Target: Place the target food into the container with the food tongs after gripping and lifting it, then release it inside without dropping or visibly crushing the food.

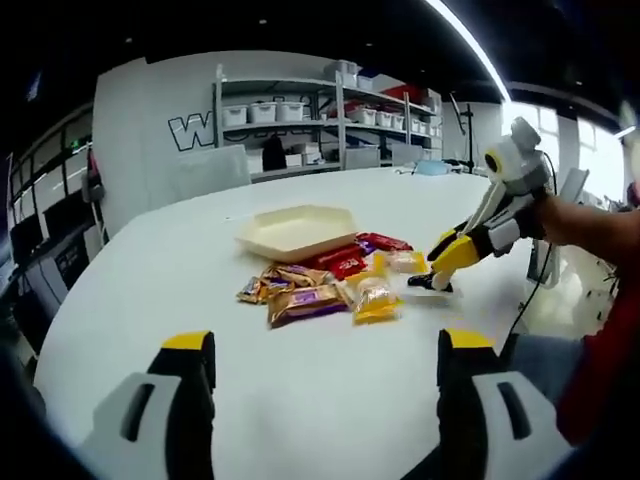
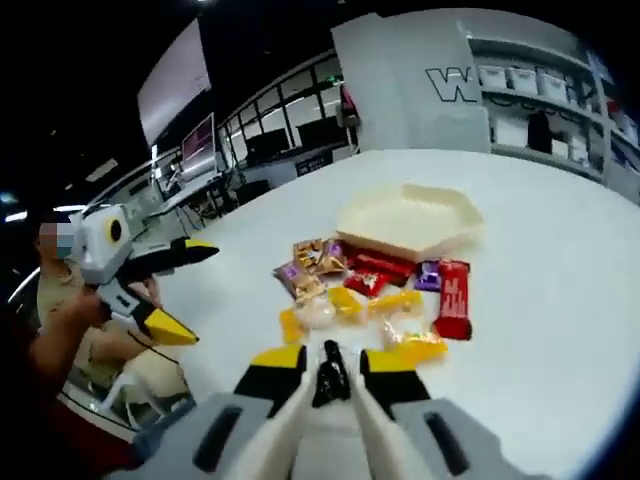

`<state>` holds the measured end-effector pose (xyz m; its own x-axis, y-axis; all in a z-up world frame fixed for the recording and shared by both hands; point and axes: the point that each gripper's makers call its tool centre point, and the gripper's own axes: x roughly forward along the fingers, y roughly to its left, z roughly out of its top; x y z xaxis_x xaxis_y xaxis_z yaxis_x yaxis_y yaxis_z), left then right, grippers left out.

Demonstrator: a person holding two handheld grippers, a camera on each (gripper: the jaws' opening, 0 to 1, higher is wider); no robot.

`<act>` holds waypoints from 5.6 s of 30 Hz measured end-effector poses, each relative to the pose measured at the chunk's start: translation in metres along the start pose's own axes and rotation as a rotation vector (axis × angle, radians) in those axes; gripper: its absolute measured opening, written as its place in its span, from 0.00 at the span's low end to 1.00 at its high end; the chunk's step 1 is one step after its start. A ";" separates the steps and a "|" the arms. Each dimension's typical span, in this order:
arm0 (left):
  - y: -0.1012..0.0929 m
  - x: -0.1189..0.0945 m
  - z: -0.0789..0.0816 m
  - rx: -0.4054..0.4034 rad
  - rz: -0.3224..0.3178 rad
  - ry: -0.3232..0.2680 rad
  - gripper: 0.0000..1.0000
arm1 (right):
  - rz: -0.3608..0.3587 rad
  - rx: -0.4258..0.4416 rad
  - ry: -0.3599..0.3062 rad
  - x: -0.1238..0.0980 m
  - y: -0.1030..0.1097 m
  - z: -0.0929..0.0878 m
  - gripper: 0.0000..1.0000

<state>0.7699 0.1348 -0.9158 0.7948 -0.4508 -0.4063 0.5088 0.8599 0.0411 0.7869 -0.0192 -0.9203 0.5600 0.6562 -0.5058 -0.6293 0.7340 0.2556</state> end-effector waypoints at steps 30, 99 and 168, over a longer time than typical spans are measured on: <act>-0.002 -0.001 -0.001 -0.041 -0.029 0.006 0.99 | 0.013 -0.005 -0.137 0.000 -0.024 0.088 0.16; -0.003 -0.009 0.012 -0.020 -0.021 0.011 0.99 | -0.013 -0.010 -0.184 0.035 -0.059 0.130 0.22; -0.009 -0.004 0.008 -0.052 -0.026 0.003 0.97 | -0.063 -0.270 0.017 0.037 -0.051 0.022 0.23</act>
<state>0.7645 0.1275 -0.9072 0.7803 -0.4729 -0.4092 0.5118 0.8590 -0.0169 0.8517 -0.0284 -0.9343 0.5944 0.6063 -0.5282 -0.7158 0.6983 -0.0039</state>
